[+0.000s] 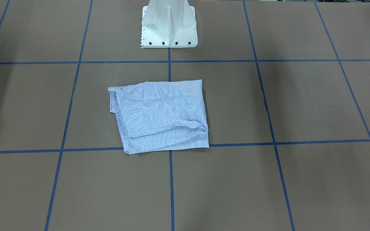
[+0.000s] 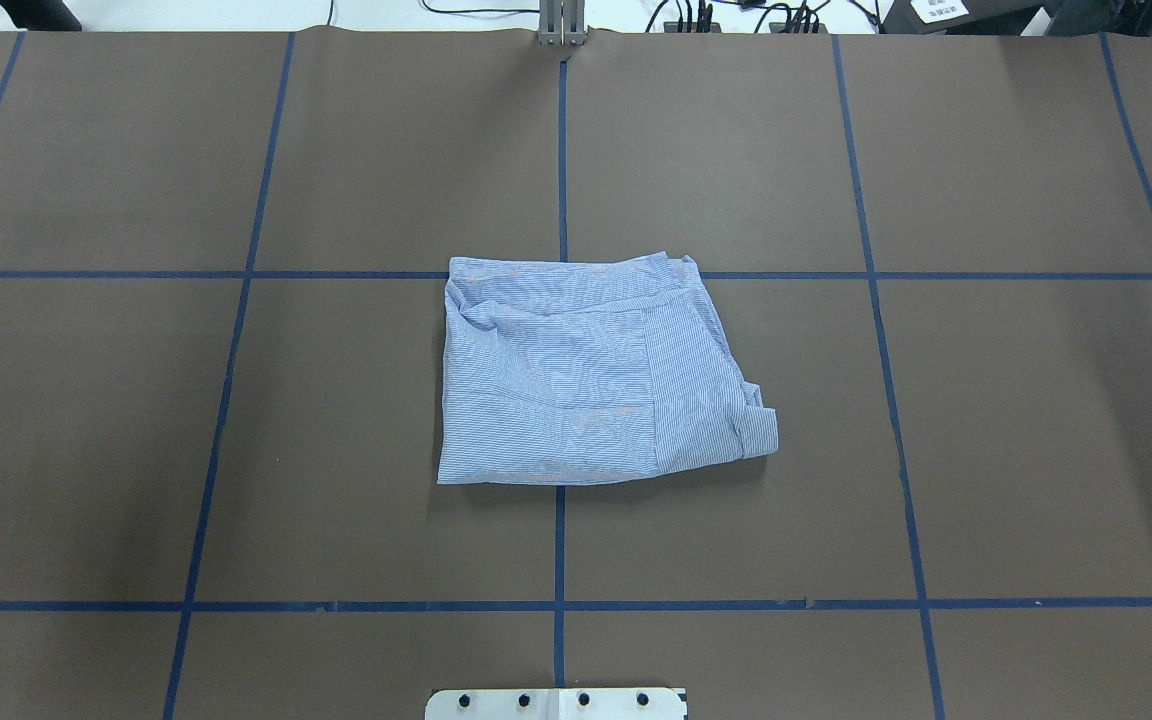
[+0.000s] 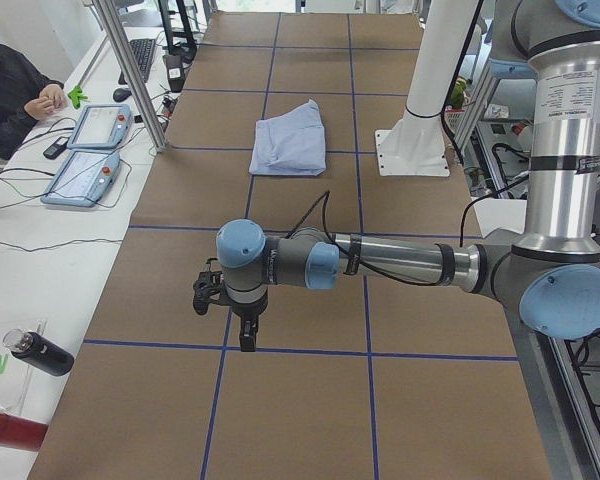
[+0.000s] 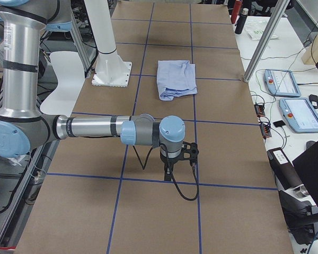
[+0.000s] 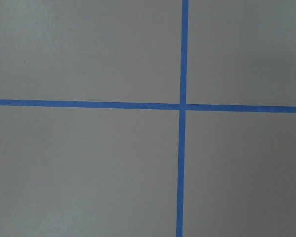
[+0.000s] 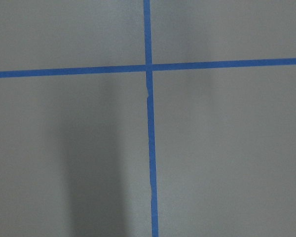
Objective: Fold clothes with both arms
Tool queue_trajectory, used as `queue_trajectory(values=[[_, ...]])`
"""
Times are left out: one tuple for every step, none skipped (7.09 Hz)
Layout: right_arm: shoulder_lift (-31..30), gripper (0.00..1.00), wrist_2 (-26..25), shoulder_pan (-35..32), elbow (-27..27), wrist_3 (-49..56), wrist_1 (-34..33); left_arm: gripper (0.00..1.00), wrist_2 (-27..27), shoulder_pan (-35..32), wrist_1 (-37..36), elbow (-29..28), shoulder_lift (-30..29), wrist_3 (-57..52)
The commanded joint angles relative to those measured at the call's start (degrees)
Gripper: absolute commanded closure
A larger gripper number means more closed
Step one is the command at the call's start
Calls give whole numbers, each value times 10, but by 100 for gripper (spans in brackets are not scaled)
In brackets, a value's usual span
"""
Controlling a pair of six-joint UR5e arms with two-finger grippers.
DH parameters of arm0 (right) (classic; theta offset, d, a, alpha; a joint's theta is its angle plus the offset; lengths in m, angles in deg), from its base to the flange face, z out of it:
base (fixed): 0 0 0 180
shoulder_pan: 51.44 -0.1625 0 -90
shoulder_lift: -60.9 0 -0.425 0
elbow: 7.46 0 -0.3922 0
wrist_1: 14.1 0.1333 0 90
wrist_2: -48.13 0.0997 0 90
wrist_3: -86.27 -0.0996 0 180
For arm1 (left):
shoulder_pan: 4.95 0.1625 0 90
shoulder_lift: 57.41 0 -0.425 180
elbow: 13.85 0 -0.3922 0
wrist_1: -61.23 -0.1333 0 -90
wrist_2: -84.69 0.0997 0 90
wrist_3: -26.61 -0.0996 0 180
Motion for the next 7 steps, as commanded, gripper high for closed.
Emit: queue_trajectory(values=[[1, 0, 3, 1, -13, -1, 38, 0, 0, 0, 0, 0, 0, 0], [1, 0, 3, 2, -14, -3, 38, 0, -1, 0, -1, 1, 0, -1], [1, 0, 3, 5, -14, -5, 38, 0, -1, 0, 0, 2, 0, -1], [1, 0, 4, 5, -13, -6, 38, 0, -1, 0, 0, 2, 0, -2], [1, 0, 4, 6, -14, -6, 38, 0, -1, 0, 1, 2, 1, -3], [1, 0, 4, 7, -14, -6, 38, 0, -1, 0, 2, -2, 1, -4], [1, 0, 4, 7, -13, -6, 38, 0, 0, 0, 4, -8, 6, -5]])
